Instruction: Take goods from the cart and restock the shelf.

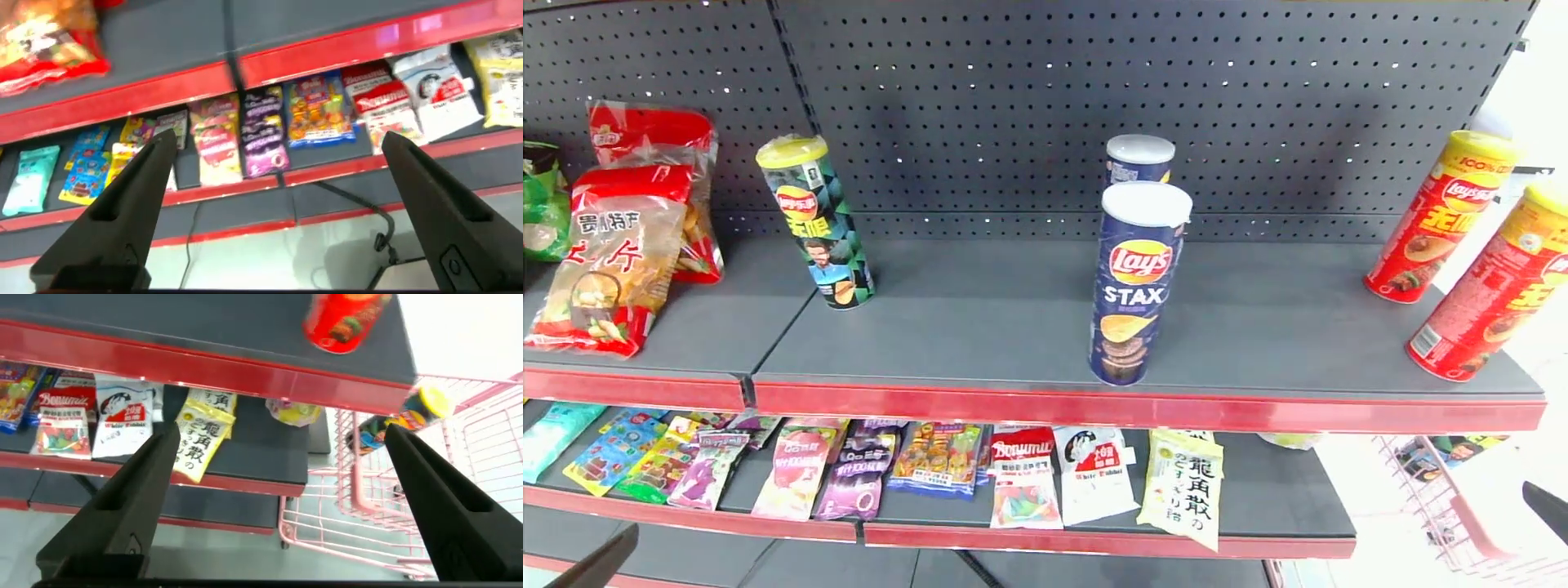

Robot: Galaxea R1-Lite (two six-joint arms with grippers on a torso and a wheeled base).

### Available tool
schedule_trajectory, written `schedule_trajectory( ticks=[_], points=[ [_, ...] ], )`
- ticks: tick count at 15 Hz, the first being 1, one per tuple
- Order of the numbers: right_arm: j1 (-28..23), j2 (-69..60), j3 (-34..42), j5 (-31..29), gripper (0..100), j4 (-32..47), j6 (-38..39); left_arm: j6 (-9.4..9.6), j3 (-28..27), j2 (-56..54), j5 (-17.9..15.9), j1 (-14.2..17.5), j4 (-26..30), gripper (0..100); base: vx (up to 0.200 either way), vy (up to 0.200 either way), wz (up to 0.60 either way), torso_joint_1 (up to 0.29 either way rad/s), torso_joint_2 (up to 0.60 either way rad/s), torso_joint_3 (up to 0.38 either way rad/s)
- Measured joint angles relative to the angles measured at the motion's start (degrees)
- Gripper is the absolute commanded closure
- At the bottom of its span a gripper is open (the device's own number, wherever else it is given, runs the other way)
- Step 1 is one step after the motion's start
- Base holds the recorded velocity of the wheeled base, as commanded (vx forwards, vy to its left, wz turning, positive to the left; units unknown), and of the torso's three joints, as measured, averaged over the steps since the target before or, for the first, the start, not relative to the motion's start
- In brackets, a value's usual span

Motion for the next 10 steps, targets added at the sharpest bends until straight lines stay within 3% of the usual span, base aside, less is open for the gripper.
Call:
schedule_trajectory(
  ticks=[10],
  points=[
    [-0.1,0.6,0.8,0.1,0,-0.1,0.0,0.11,0.6,-1.4,0.0,-0.1,0.1,0,0.000,-0.200,0.00,0.003,0.00,0.002]
  ],
)
